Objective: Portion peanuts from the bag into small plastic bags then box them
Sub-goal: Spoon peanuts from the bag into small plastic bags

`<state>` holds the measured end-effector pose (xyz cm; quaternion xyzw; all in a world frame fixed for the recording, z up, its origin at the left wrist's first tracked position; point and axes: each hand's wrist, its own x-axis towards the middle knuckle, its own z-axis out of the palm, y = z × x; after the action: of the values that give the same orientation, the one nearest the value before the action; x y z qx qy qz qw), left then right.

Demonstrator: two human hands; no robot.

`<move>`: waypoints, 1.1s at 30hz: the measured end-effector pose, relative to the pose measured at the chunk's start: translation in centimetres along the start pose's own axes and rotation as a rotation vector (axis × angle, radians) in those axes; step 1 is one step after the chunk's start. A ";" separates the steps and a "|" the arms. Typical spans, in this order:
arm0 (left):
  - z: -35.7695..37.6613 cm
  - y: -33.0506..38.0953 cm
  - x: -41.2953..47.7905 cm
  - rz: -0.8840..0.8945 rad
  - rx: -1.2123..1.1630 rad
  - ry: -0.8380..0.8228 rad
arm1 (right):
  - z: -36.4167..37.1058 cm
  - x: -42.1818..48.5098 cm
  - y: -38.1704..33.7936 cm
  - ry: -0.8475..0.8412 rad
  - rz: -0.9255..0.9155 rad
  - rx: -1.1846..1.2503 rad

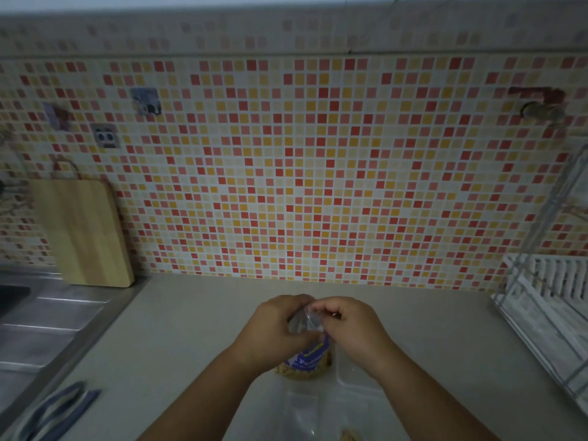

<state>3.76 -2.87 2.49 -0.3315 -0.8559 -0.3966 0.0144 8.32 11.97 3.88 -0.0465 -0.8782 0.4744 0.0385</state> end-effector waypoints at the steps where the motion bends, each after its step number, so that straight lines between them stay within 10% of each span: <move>1: -0.2 -0.1 -0.1 -0.002 -0.004 -0.003 | 0.1 0.1 0.0 -0.018 -0.005 -0.016; 6: -0.8 -1.3 -0.5 -0.074 -0.003 0.074 | 0.0 1.1 0.0 -0.043 -0.028 -0.005; 11: -1.1 -2.8 -0.8 -0.185 -0.008 0.073 | 0.3 3.9 1.6 -0.125 0.121 -0.674; 18: -1.0 -4.2 -0.4 -0.295 -0.039 0.088 | 0.5 5.9 -0.1 -0.345 0.256 -0.975; 23: -0.9 -5.3 0.1 -0.382 -0.069 0.048 | -0.1 4.5 -1.1 -0.185 0.079 -0.931; 33: -0.8 -6.0 0.6 -0.444 -0.191 0.015 | 4.0 5.9 1.1 -0.244 0.293 -0.878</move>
<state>-0.36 -5.90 -0.82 -0.1321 -0.8663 -0.4716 -0.0982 2.11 9.97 0.91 -0.1256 -0.9780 0.0608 -0.1553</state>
